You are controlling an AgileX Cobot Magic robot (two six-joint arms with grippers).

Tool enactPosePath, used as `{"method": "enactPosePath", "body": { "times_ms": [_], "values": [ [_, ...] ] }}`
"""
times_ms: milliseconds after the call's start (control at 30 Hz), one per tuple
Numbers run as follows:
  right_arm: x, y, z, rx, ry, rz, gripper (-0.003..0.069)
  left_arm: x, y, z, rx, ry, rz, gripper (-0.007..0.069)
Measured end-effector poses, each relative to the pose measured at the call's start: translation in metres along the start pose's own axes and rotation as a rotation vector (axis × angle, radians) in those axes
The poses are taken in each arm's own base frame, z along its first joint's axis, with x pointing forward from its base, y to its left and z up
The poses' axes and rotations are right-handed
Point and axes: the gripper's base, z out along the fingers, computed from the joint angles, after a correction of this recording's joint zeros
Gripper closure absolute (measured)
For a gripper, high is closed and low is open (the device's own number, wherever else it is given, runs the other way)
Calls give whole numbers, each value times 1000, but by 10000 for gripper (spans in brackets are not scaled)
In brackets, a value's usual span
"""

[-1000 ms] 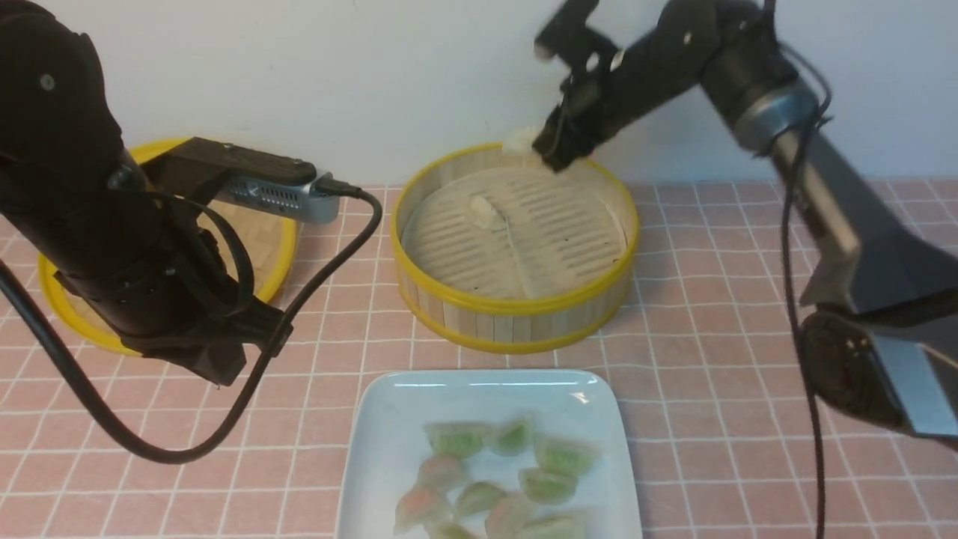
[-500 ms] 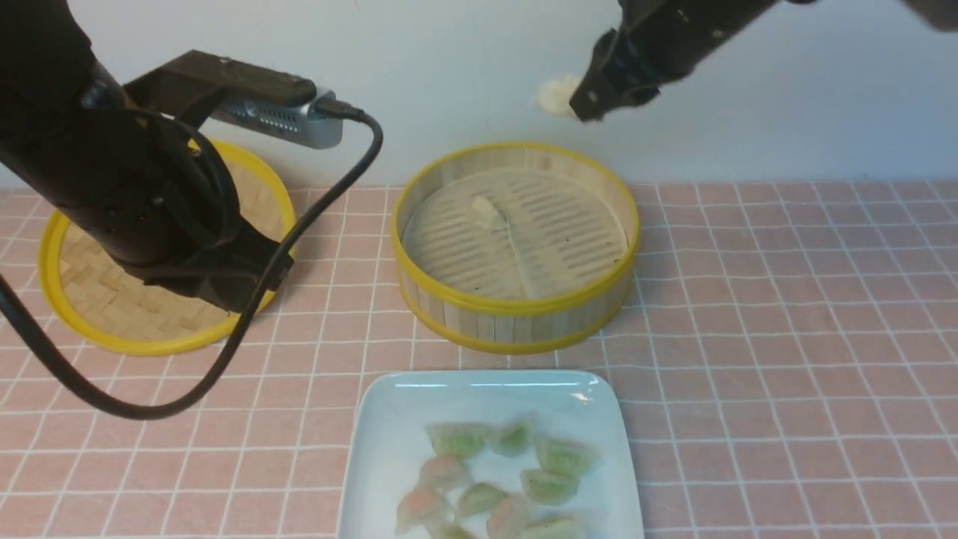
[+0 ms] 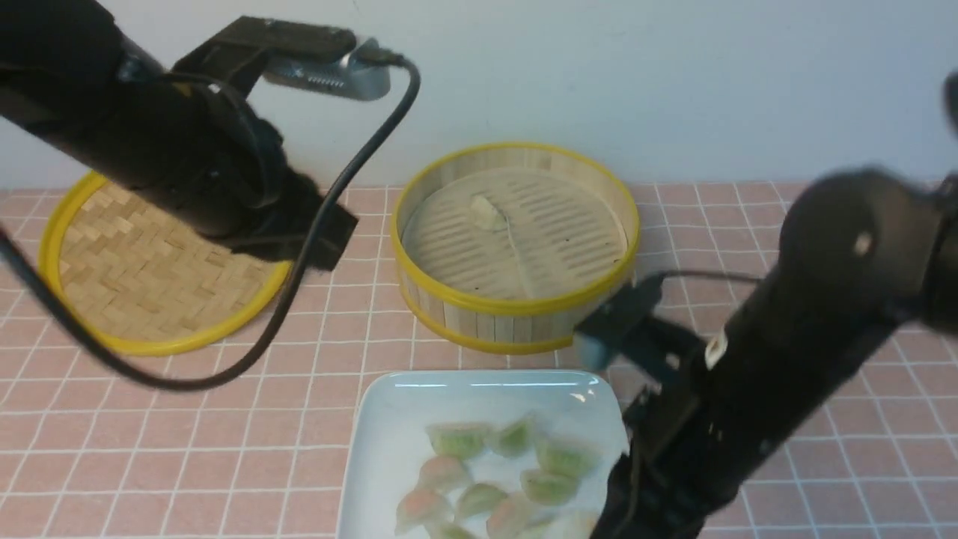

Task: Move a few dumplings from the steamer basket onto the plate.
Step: Use the right arm to put the dumpling into the plate

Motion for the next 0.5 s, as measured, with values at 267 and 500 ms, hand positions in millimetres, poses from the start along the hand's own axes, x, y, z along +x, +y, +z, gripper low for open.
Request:
{"method": "enactPosePath", "body": {
  "times_ms": [267,500],
  "values": [
    [3,0,14,40,-53,8,356,-65,25,62,19,-26,0,630],
    [0,-2,14,56,-86,12,159,-102,53,136,27,-17,89,602]
  ]
}}
